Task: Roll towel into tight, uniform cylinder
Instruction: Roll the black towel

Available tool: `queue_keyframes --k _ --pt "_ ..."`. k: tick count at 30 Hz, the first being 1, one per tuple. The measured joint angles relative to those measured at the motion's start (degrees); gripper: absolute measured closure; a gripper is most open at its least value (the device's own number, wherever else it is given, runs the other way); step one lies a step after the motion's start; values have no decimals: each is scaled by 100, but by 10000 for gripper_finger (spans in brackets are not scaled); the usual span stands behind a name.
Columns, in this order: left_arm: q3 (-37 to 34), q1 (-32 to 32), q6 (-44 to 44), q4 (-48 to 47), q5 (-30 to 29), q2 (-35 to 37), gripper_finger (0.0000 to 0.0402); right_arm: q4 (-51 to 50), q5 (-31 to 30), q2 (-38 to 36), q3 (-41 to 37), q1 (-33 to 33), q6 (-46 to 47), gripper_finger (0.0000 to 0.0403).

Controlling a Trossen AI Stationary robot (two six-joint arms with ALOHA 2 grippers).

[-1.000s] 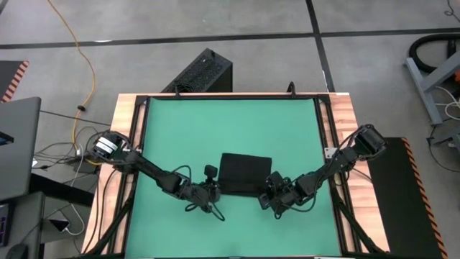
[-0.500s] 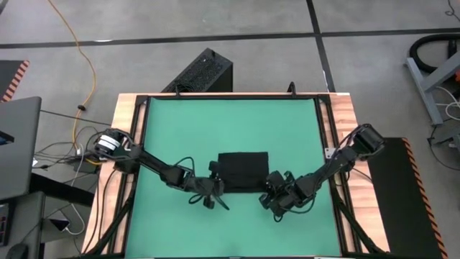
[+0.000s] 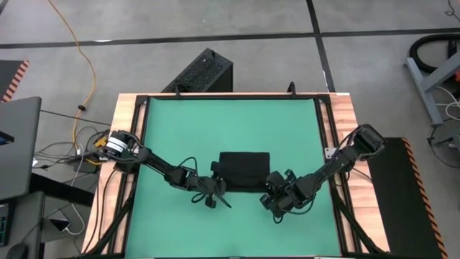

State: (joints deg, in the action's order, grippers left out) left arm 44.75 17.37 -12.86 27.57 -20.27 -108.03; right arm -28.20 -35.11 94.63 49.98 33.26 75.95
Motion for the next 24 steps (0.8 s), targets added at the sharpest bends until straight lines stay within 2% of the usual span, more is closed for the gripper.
queue_keyframes --k 6,12,18,24 --pt "4 2 0 -21 4 0 401 -1135 49 -9 492 24 -13 275" --pt "4 4 2 -96 2 0 401 -2265 -59 -11 997 173 -58 269" --pt "2 4 0 -133 2 50 402 -1707 -904 -9 1024 449 -1503 284" --pt "15 4 -11 -141 0 55 402 -975 -1424 22 450 470 -1773 317"
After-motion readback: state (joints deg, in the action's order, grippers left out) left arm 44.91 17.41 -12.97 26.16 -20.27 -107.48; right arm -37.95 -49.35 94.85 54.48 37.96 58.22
